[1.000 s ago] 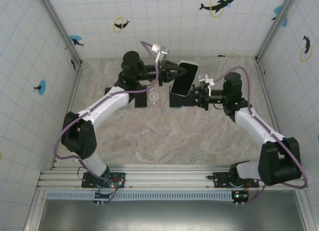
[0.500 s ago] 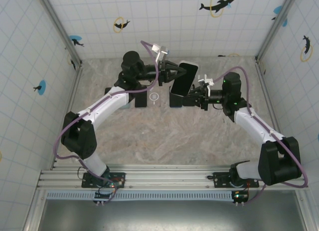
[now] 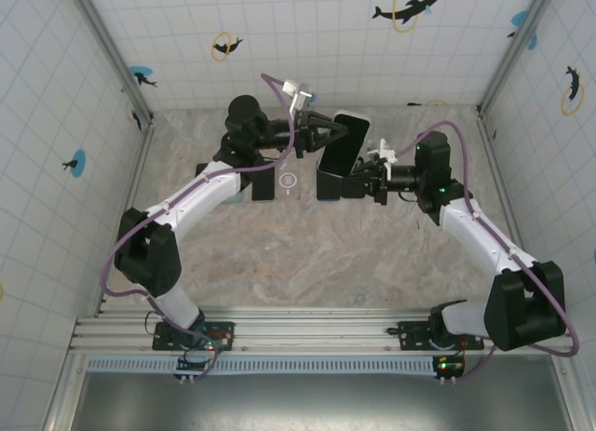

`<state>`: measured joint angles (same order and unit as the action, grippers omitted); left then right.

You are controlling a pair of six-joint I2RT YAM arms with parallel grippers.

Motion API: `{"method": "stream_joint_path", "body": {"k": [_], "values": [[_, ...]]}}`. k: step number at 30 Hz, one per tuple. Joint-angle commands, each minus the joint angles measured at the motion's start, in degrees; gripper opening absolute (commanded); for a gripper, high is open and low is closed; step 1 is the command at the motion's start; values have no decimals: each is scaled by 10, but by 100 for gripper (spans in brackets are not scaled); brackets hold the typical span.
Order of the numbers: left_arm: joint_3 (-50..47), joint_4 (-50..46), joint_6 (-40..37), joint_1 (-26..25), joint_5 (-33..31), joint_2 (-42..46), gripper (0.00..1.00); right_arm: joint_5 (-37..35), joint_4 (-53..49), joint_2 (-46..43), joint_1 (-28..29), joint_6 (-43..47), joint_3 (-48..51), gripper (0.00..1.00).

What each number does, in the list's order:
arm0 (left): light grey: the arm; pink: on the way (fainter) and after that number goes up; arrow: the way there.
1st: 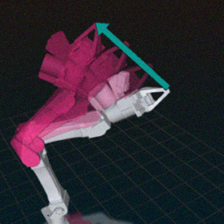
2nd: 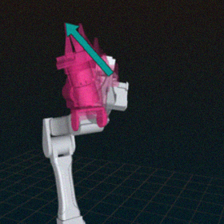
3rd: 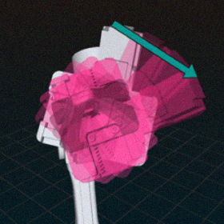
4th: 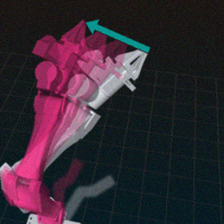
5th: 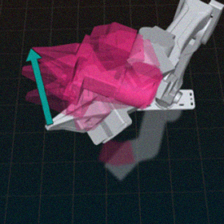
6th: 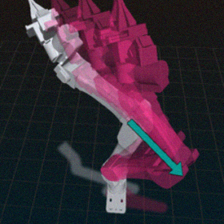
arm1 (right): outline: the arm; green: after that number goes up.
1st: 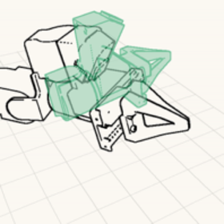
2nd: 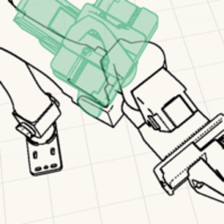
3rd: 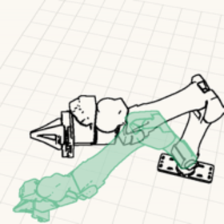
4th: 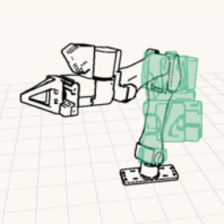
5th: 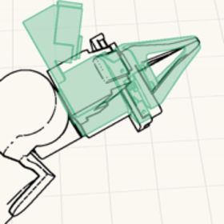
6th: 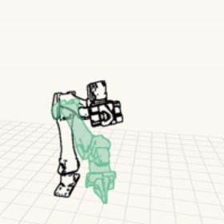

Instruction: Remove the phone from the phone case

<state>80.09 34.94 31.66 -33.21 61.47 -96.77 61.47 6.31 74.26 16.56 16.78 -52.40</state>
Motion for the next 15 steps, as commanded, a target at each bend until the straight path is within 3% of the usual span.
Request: {"method": "stream_joint_path", "body": {"k": [1, 8, 15], "values": [[10, 31, 77, -6, 27, 14, 0, -106, -37, -17, -1, 87, -33, 5], [8, 79, 156, -13, 33, 4, 0, -175, -4, -40, 8, 95, -20, 3], [13, 86, 195, -25, 48, -9, 0, -207, -38, -52, 9, 137, -35, 2]]}}
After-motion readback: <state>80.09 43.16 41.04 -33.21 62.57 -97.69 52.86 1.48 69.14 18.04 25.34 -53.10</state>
